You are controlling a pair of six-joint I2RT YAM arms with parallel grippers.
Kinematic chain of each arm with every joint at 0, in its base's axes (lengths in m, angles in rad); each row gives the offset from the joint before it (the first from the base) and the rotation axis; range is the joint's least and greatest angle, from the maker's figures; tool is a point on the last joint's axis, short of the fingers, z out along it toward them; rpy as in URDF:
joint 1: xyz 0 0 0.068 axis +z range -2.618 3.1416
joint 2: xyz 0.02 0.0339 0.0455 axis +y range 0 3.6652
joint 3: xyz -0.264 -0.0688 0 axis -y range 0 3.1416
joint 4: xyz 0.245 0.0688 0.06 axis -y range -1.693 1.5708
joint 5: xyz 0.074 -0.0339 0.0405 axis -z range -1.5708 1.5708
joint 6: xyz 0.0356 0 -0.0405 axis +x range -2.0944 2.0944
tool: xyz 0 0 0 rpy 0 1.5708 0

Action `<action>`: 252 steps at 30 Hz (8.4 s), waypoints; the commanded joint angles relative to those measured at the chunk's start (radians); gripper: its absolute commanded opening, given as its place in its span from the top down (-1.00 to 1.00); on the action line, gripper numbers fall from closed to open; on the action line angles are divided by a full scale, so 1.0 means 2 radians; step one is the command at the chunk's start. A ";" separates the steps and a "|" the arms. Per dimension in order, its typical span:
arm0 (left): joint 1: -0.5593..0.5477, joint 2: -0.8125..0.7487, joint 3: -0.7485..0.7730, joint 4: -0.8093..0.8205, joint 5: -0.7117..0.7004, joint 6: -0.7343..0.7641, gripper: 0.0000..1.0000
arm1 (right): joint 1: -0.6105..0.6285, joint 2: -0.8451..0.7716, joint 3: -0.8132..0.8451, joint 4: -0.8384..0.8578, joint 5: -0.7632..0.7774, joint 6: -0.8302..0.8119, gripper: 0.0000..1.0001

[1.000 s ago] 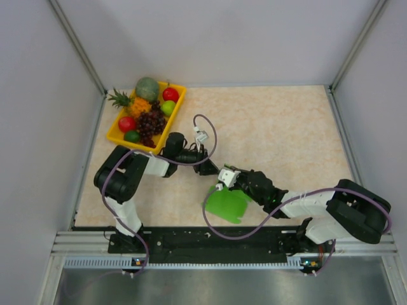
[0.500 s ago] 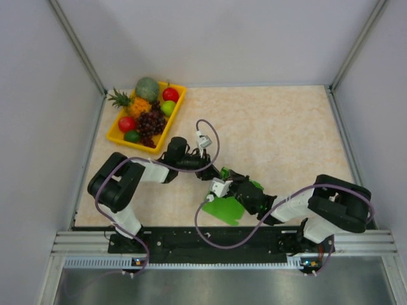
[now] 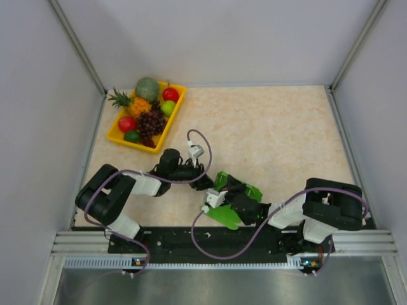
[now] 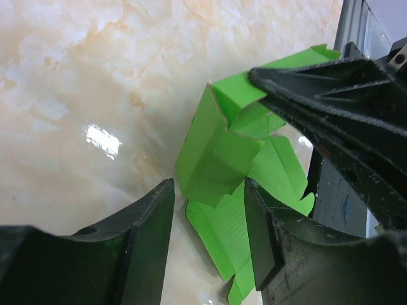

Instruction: Fold the paper box

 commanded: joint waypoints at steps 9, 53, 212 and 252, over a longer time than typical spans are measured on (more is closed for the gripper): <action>0.003 -0.031 0.004 0.003 -0.017 0.008 -0.01 | 0.020 -0.006 0.004 0.012 0.010 0.027 1.00; -0.114 -0.047 -0.006 -0.010 -0.307 0.073 0.14 | 0.026 -0.014 0.010 -0.025 -0.038 0.025 1.00; -0.107 0.182 0.043 0.307 -0.339 0.158 1.00 | -0.435 0.006 0.309 -0.522 -0.628 0.589 -0.18; -0.150 0.152 0.042 0.237 -0.462 0.169 0.36 | -0.390 -0.014 0.272 -0.534 -0.592 0.556 0.52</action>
